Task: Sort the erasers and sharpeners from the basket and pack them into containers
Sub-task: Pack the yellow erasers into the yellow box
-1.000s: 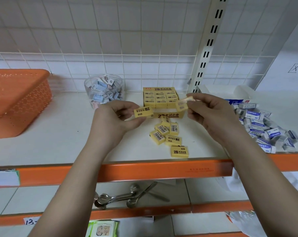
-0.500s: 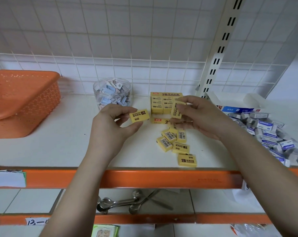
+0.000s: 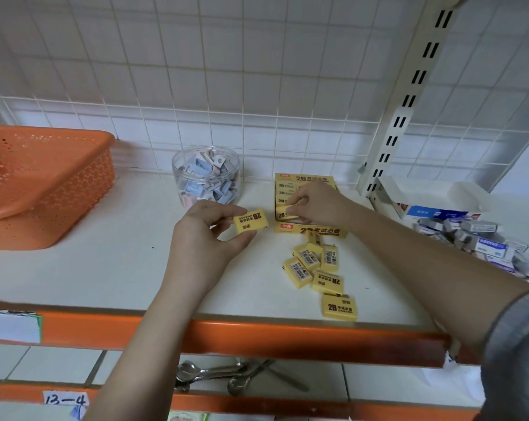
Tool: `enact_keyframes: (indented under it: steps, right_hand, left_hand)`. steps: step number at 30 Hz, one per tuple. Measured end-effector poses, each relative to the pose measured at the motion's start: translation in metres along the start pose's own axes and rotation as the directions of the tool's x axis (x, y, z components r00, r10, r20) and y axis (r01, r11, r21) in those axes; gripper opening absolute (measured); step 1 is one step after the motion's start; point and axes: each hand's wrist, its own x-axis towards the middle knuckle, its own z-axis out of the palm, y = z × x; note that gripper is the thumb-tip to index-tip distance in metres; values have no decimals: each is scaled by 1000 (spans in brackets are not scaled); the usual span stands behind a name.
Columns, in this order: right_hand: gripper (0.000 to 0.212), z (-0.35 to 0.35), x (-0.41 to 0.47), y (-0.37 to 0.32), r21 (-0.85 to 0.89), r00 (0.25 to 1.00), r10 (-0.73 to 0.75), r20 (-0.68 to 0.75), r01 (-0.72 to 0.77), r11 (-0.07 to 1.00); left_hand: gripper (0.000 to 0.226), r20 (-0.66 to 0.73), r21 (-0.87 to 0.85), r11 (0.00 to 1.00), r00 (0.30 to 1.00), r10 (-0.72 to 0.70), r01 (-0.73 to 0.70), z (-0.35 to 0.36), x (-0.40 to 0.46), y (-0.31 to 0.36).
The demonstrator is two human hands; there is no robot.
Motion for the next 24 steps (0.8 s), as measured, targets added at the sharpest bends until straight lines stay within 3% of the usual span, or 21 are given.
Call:
enact_keyframes:
  steps: [4,7,10,16,21,24]
  right_hand:
    - [9,8,0,3,8,997,7,-72,-7,1000]
    - [21,13,1,9,55,982,47,-181,-38,998]
    - [18,17,0,13,43,969,52,-243,-43,998]
    - [17,22,1,17,86,951,59,-305,-34,996]
    - [14,21,0,16,87,951,71,-300,-47,995]
    - [9,14,-12,8,131,942,20,-335,25,991]
  left_hand:
    - [36,-5,16,1000,1000,3,-3,-1,3,-4]
    - [37,-3,35,999,1000,-3,3,-1,6,-6]
    - [36,4,34,999,1000,-15,15,0,8,-7]
    - [35,8,-115,982,989,-148,148,0,10,-6]
    - [36,76,-195,970,988,-132,145,2,8,-6]
    - [34,88,-164,976,988,-128,141,-1,9,-6]
